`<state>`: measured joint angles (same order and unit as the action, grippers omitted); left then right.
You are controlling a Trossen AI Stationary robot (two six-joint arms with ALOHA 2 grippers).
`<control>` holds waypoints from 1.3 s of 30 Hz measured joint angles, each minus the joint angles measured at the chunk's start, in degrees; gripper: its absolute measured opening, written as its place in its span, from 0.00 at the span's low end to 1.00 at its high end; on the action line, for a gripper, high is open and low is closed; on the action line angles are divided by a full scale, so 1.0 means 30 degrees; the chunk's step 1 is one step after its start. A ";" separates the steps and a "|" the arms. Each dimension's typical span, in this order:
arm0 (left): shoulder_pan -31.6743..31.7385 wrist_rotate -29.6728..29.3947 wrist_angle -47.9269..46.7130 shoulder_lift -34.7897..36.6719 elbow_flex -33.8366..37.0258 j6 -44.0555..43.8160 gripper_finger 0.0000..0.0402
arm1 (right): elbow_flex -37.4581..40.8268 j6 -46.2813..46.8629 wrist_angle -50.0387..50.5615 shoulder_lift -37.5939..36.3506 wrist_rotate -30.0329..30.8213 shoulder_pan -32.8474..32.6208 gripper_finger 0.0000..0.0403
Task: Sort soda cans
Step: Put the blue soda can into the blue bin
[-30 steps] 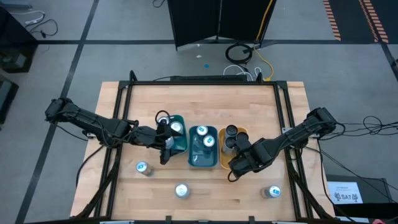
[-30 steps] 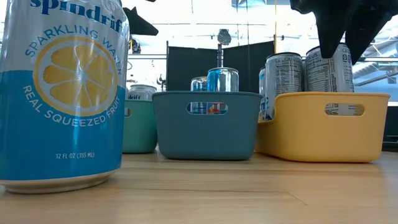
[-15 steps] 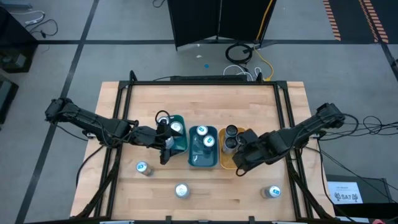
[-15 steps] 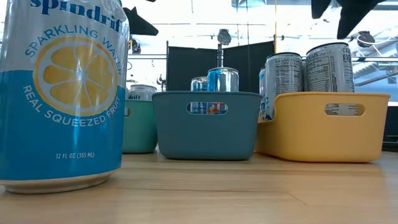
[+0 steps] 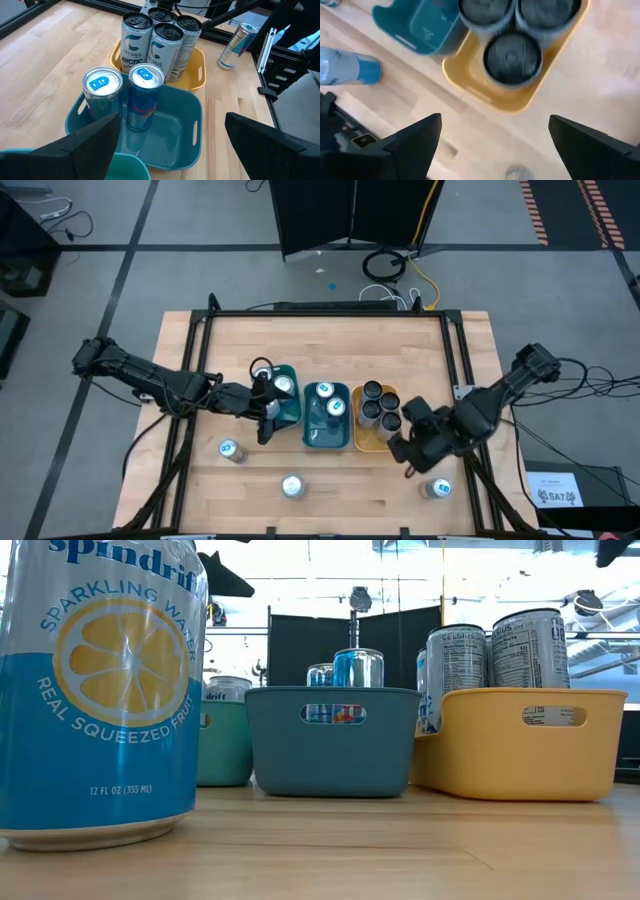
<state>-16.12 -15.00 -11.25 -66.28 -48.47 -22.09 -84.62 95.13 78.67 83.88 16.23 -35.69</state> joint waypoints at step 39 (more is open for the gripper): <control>0.0001 0.0000 0.0020 -0.0002 -0.0003 0.0001 0.92 | -0.0007 1.0775 0.0152 0.4688 -0.5159 -0.7269 0.89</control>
<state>-16.12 -15.00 -11.19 -66.29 -48.48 -22.09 -84.64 127.45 79.13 97.94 0.75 -57.49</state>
